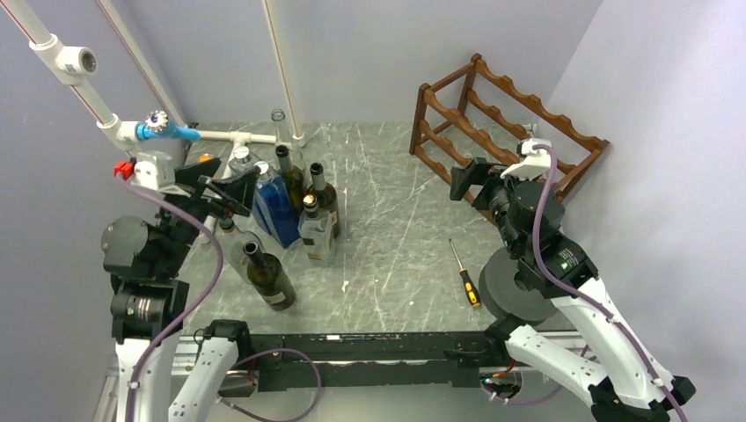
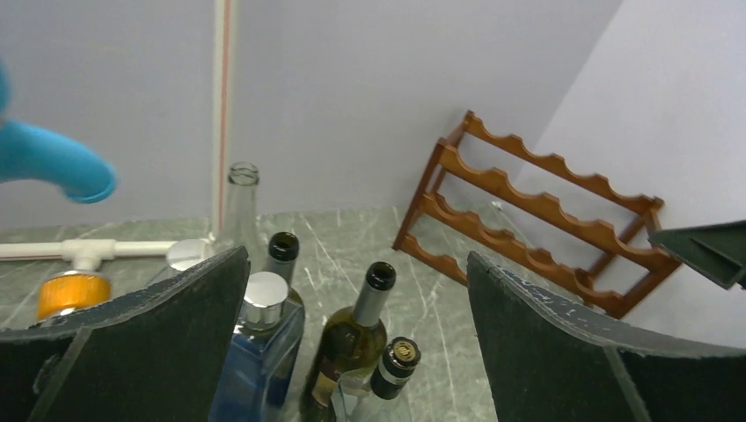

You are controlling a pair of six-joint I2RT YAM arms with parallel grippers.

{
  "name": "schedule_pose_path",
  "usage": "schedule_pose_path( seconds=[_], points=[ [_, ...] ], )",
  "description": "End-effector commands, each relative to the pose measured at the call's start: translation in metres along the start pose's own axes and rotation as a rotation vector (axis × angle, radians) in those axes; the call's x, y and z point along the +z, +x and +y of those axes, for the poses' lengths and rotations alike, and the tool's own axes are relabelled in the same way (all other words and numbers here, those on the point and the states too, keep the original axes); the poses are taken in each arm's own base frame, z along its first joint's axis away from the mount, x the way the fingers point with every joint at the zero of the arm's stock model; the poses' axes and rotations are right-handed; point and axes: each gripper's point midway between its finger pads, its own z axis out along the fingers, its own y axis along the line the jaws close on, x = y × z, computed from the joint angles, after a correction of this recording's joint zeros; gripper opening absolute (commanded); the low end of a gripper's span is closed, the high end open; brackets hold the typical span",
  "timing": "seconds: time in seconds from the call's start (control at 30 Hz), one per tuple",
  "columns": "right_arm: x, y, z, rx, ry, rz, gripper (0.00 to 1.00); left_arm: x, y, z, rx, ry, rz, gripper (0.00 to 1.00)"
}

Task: Put the wine bottle on the wine rack
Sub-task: Adjust the wine bottle at the center of the board.

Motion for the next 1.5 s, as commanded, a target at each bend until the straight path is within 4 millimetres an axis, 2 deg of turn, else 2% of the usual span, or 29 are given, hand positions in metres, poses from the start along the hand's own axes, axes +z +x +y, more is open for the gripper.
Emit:
schedule_pose_path(
  seconds=[0.0,0.13,0.27,0.4,0.53,0.6,0.73,0.9,1.1,1.23,1.33,1.47],
  points=[
    [-0.004,-0.008,-0.006,0.029,0.024,-0.037,1.00,0.013,0.002,-0.026,-0.022,0.154,0.062,0.99],
    [-0.002,-0.001,-0.008,0.013,0.035,-0.022,1.00,0.023,0.019,-0.037,-0.070,0.249,0.153,0.99],
    [0.008,0.019,-0.005,-0.014,0.026,0.039,1.00,0.031,0.041,-0.045,-0.128,0.324,0.242,0.99],
    [0.015,0.040,-0.001,0.007,0.025,0.106,1.00,0.035,0.064,-0.042,-0.150,0.322,0.324,0.99],
    [0.019,0.059,0.012,0.050,-0.040,0.157,1.00,0.038,0.086,-0.033,-0.141,0.269,0.421,0.99],
    [0.018,0.066,0.026,0.057,-0.119,0.186,1.00,0.036,0.094,-0.029,-0.120,0.253,0.483,0.99],
    [0.015,0.083,0.067,0.030,-0.367,0.235,1.00,0.035,0.099,-0.011,-0.093,0.142,0.548,0.99],
    [0.019,0.117,0.110,-0.033,-0.601,0.329,1.00,0.024,0.099,-0.004,-0.055,0.096,0.567,0.99],
    [0.024,0.152,0.164,-0.177,-0.699,0.350,0.97,0.011,0.088,-0.005,-0.014,0.084,0.560,0.99],
    [0.027,0.162,0.195,-0.189,-0.753,0.336,0.94,0.006,0.087,-0.010,-0.020,0.107,0.555,0.99],
    [0.025,0.172,0.221,-0.212,-0.845,0.336,0.82,0.005,0.091,-0.015,-0.042,0.135,0.563,0.99],
    [0.026,0.172,0.236,-0.209,-0.878,0.303,0.80,0.006,0.096,-0.024,-0.097,0.180,0.594,0.99]
  ],
)
